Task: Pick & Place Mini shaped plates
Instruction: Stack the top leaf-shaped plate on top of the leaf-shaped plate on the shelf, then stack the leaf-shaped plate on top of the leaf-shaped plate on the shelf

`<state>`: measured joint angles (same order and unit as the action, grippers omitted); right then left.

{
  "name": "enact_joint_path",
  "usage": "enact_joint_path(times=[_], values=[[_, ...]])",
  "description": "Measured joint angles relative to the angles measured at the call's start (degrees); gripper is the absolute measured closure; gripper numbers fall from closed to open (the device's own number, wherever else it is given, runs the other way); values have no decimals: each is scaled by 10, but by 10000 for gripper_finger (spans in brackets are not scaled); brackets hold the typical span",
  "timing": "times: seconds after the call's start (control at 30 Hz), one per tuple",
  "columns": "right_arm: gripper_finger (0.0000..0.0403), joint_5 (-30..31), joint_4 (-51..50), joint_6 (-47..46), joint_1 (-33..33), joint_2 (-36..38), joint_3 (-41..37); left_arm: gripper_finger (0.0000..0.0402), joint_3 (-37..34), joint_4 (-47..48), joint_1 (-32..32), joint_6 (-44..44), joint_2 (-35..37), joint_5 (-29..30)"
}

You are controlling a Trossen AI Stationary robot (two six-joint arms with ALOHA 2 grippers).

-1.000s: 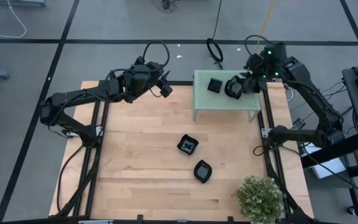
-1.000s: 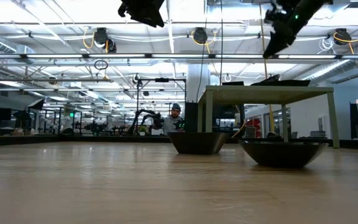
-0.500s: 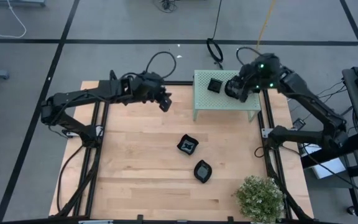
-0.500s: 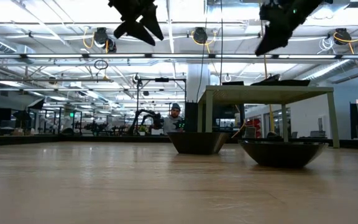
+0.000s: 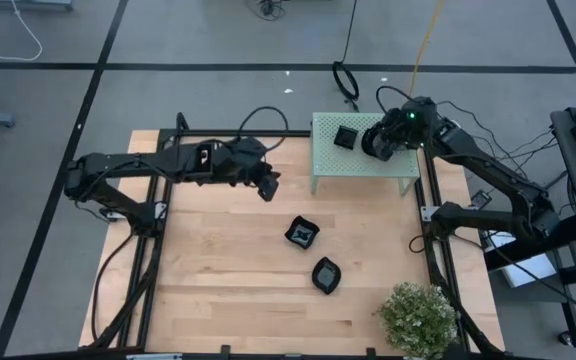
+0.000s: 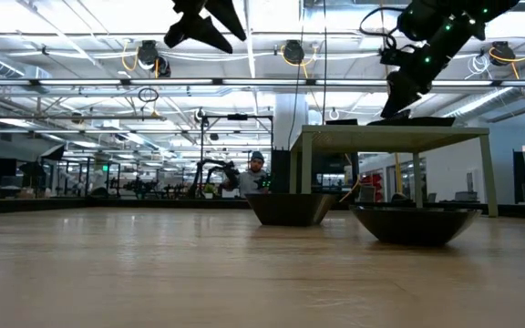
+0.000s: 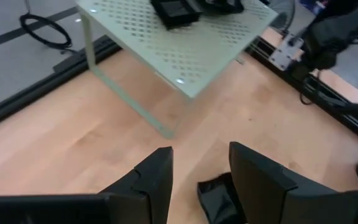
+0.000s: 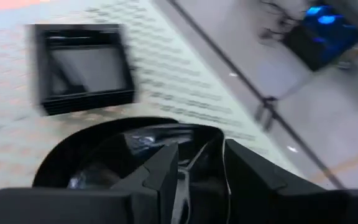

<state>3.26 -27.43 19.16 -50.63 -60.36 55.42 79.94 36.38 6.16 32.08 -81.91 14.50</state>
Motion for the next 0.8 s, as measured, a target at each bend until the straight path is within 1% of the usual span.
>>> enact_joint_path(times=[0.1,0.2,0.33,0.47,0.53,0.63,0.7,0.73,0.8], values=[[285,-52,0,0,-4,-1,-12,243,0,0,-16,0,0,5],[285,-78,9,0,-6,1,-12,243,0,-1,-27,0,0,9],[286,-62,54,-11,-7,14,-12,243,0,-1,-33,-1,0,10],[286,-68,82,-48,-6,40,-12,243,0,-1,-33,-3,0,10],[288,-108,80,-86,-5,56,-12,243,0,-1,-33,-3,0,10],[292,-237,73,-184,4,71,-12,243,0,6,-33,-8,0,10],[295,-309,64,-224,21,76,-12,243,0,11,-33,-17,0,10],[297,-326,56,-230,37,78,-12,243,0,14,-33,-22,0,10],[300,-330,35,-231,81,80,-12,243,0,18,-33,-29,0,6]])
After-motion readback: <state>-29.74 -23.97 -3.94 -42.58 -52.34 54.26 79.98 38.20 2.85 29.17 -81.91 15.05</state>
